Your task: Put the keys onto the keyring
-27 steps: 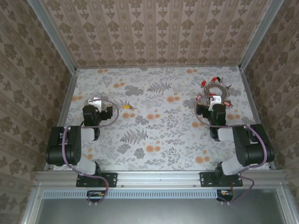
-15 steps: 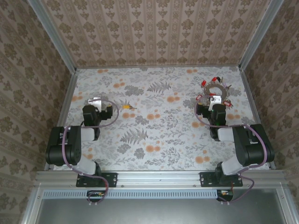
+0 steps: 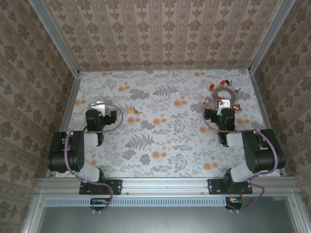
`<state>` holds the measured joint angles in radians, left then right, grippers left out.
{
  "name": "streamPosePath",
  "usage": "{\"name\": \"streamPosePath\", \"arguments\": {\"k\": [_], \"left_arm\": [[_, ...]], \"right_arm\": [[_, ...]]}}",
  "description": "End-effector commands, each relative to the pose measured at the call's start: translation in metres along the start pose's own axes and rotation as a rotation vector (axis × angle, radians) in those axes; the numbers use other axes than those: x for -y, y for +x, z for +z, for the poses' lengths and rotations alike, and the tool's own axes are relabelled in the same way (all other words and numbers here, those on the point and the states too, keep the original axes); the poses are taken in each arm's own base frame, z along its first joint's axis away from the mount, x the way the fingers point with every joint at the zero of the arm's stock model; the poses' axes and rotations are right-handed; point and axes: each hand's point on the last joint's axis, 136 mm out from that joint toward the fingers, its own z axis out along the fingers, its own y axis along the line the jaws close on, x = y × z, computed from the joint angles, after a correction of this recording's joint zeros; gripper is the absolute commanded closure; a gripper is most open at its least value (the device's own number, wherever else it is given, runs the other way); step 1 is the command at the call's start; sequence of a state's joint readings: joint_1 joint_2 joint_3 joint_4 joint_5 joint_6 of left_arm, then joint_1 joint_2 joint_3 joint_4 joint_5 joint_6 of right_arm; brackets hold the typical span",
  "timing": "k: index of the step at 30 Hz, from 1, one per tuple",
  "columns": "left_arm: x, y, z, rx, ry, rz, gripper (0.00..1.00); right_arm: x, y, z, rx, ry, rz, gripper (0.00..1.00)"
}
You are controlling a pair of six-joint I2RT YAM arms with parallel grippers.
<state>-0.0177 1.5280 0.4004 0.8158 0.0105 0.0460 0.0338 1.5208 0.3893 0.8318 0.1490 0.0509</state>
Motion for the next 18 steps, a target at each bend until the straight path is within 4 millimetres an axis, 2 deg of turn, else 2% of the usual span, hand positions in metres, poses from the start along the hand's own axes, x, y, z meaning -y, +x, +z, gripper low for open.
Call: {"name": "streamPosePath", "arguments": {"k": [1,4,6,8,10,13,15,16,18], "left_arm": [[-0.003,-0.009,0.001,0.031,-0.007,0.009,0.00],[0.003,-0.021,-0.006,0.034,-0.012,0.045,0.00],[0.002,-0.039,-0.017,0.026,-0.059,0.070,0.00],[0.006,-0.064,-0.033,0.025,-0.063,0.059,0.00],[0.016,-0.089,-0.047,0.026,-0.009,0.021,0.00],[0.027,-0.121,-0.065,-0.018,0.075,-0.081,0.00],[0.030,-0.128,-0.069,-0.083,0.095,-0.143,0.00],[0.031,-0.128,-0.069,-0.127,0.097,-0.175,0.00],[0.038,-0.125,-0.066,-0.196,0.141,-0.189,0.00]], "right_arm": [[0.000,-0.013,0.002,0.039,-0.005,0.001,0.00],[0.008,-0.028,-0.009,0.024,0.036,0.016,0.00],[0.012,-0.049,-0.025,0.031,0.056,0.044,0.00],[0.019,-0.072,-0.043,0.031,0.087,0.097,0.00],[0.028,-0.087,-0.060,0.000,0.133,0.153,0.00],[0.030,-0.106,-0.080,-0.010,0.139,0.185,0.00],[0.039,-0.115,-0.092,0.022,0.175,0.229,0.00],[0.049,-0.114,-0.098,0.019,0.219,0.305,0.00],[0.054,-0.105,-0.096,-0.085,0.171,0.421,0.00]]}}
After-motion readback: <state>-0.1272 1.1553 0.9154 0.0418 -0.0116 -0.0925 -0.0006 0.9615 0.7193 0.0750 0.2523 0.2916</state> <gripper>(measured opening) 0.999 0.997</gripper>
